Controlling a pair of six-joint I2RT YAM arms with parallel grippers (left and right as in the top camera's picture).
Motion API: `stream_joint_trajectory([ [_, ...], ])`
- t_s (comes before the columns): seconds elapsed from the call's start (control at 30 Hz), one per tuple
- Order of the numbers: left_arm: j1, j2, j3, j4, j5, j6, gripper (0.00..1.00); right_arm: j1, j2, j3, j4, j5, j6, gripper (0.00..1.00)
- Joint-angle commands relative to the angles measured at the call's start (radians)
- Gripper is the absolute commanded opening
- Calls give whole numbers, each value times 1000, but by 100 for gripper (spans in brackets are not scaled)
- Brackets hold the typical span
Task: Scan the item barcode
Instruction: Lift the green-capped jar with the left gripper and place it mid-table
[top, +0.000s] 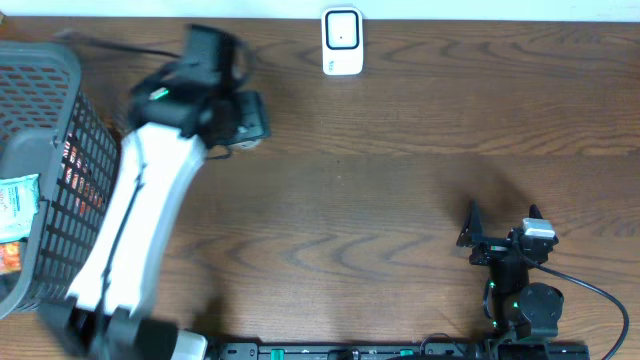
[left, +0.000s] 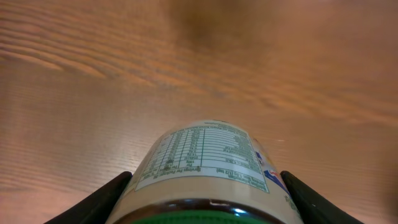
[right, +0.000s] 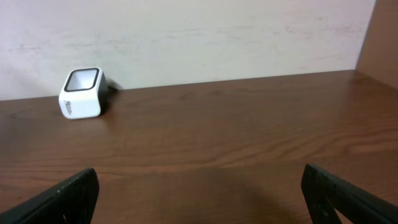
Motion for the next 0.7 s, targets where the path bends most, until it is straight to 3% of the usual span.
stream_joint_trajectory([
  [0.0, -19, 106, -4, 30, -96, 2, 60, 6, -5, -2, -3, -1, -13, 99],
  [0.23, -38, 343, -4, 94, -69, 1, 60, 6, -5, -2, -3, -1, -13, 99],
  [0.53, -102, 471, -18, 169, -53, -17, 60, 6, -5, -2, -3, -1, -13, 99],
  [0.67, -126, 456, -19, 169, -53, 12, 80, 6, -5, -2, -3, -1, -13, 99],
])
